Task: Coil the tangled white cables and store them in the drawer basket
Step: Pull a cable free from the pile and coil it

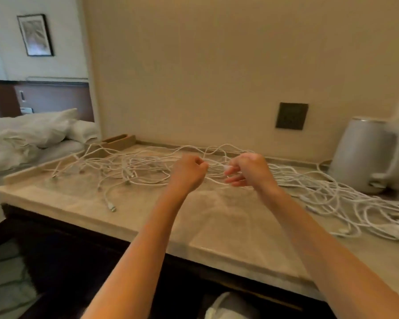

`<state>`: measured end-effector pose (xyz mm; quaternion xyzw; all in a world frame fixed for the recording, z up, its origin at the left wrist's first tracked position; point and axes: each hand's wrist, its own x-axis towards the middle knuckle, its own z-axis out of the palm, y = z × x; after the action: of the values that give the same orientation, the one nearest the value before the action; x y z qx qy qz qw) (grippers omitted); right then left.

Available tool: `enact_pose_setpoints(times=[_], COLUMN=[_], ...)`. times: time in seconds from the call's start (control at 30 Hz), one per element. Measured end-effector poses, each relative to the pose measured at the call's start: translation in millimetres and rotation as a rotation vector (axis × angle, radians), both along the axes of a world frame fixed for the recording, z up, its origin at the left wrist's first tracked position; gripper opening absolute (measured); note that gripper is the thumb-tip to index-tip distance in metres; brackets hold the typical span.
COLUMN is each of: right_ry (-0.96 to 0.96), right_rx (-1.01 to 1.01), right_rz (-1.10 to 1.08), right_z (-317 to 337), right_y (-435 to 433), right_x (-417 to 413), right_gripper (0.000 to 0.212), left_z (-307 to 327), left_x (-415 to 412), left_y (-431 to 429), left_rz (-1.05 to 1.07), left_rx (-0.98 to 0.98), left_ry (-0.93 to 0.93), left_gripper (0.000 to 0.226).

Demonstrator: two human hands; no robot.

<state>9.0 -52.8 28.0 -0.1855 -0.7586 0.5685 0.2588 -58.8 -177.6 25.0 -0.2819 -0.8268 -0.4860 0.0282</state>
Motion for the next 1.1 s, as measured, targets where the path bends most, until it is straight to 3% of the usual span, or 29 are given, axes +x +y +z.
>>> enact_pose_setpoints(times=[0.23, 0.37, 0.47, 0.57, 0.73, 0.83, 0.93, 1.0, 1.1], right_ry=[-0.025, -0.021, -0.189, -0.389, -0.564, -0.611, -0.523, -0.337, 0.007], right_rx=[-0.055, 0.083, 0.274, 0.429, 0.593, 0.586, 0.56, 0.546, 0.415], right_rz=[-0.272, -0.493, -0.606, -0.596, -0.633, -0.638, -0.698, -0.706, -0.541], right_z=[-4.9, -19.3, -26.3, -31.7, -38.4, -43.7, -44.7, -38.2, -16.6], right_y=[102.3, 149.7, 174.0, 187.4, 207.0, 216.5, 227.5, 233.2, 238.1], right_x=[82.4, 123.3, 136.7, 131.9, 104.1, 89.5, 80.3, 75.6, 67.8], right_gripper=[0.017, 0.017, 0.009, 0.03, 0.034, 0.029, 0.022, 0.033, 0.016], left_z=[4.7, 0.9, -3.8, -6.5, -8.8, -8.8, -7.7, -6.3, 0.0], left_x=[62.6, 92.1, 102.8, 103.8, 88.7, 76.7, 63.3, 54.3, 44.2], left_y=[118.0, 160.3, 181.0, 195.5, 210.7, 219.3, 228.4, 235.3, 247.7], left_rz=[-0.294, -0.421, -0.458, -0.457, -0.416, -0.401, -0.381, -0.352, -0.329], left_rx=[-0.11, -0.188, -0.245, -0.268, -0.22, -0.201, -0.184, -0.134, -0.035], left_ry=[0.048, 0.059, 0.089, 0.11, 0.033, 0.027, 0.023, 0.031, 0.128], left_gripper=[0.022, 0.021, 0.015, 0.017, 0.026, 0.026, 0.025, 0.025, 0.029])
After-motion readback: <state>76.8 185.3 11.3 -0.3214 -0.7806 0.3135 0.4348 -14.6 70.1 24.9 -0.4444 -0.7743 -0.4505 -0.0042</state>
